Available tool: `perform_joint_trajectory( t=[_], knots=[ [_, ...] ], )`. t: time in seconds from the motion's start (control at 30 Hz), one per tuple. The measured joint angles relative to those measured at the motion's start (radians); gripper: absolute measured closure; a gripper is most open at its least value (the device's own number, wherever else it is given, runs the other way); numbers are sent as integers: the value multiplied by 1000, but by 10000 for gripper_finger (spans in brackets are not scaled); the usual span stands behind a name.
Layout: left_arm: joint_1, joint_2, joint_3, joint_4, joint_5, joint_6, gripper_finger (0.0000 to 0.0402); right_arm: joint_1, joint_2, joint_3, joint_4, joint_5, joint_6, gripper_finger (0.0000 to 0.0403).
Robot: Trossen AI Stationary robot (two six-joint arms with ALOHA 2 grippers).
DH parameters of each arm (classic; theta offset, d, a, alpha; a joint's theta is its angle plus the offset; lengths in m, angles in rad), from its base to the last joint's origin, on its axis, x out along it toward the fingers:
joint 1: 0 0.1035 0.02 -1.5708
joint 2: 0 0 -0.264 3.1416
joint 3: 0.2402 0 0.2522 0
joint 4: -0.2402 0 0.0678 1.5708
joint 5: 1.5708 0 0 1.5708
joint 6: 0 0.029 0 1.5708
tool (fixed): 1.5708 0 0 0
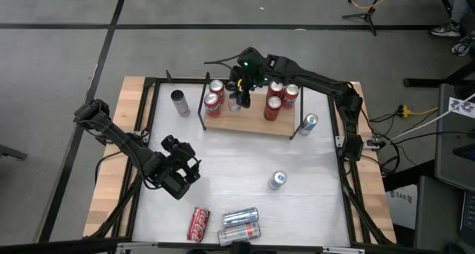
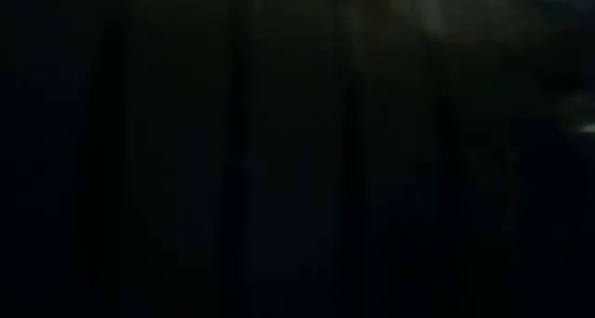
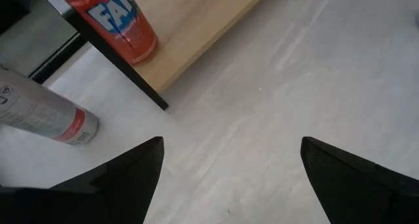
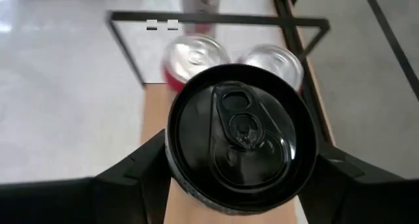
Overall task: Place canned beverage on shelf
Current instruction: Put the middle white-pink soda can on the shelf
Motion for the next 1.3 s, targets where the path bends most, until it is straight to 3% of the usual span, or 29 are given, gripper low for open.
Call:
perform_joint_trajectory(
  t=[0.33, 1.0, 1.3],
  knots=[
    [0, 0, 0, 0, -14, 0, 49, -76, 1, -172, 278, 0, 8, 162],
    [0, 0, 0, 0, -21, 0, 49, -87, 2, -313, 468, 55, -28, 160],
    [0, 0, 0, 0, -21, 0, 49, -87, 2, -313, 434, 55, -28, 105]
  ],
)
